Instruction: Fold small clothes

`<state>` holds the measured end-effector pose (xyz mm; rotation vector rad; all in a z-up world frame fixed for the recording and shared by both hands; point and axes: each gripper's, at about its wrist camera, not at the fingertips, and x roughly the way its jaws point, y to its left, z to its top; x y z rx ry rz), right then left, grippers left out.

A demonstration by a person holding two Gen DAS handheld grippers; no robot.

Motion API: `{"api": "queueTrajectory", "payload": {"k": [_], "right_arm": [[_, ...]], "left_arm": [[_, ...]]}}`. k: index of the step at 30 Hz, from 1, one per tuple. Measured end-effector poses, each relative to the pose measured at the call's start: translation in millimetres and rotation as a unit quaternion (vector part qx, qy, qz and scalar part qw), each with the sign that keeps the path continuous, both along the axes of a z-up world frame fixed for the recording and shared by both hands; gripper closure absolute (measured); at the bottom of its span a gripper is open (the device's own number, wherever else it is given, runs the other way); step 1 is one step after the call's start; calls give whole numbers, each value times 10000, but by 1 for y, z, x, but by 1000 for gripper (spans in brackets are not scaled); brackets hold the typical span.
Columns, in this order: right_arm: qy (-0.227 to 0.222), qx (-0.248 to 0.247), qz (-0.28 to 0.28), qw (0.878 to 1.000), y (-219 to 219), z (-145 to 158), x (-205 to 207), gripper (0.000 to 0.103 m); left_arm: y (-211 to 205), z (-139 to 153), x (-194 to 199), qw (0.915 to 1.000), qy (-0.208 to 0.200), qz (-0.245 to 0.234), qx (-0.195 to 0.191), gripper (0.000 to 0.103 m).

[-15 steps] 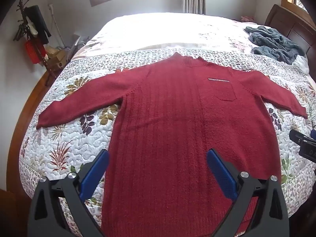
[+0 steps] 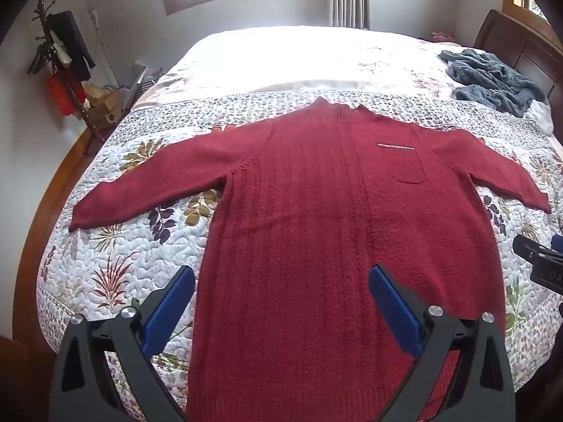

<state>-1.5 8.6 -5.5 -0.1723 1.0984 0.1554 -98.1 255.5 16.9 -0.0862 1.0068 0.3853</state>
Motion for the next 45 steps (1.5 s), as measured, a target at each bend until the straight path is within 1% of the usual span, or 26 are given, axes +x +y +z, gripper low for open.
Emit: {"api": "queueTrajectory", "payload": {"k": [11, 33, 45], "right_arm": [[-16, 14, 13, 10000, 2, -1, 0, 3], [-41, 54, 20, 10000, 5, 1, 1, 3], [8, 42, 26, 10000, 7, -5, 2, 3]], "left_arm": [[4, -4, -3, 10000, 31, 33, 2, 4], [6, -3, -4, 10000, 33, 47, 36, 4], [7, -6, -5, 10000, 56, 61, 47, 4]]}}
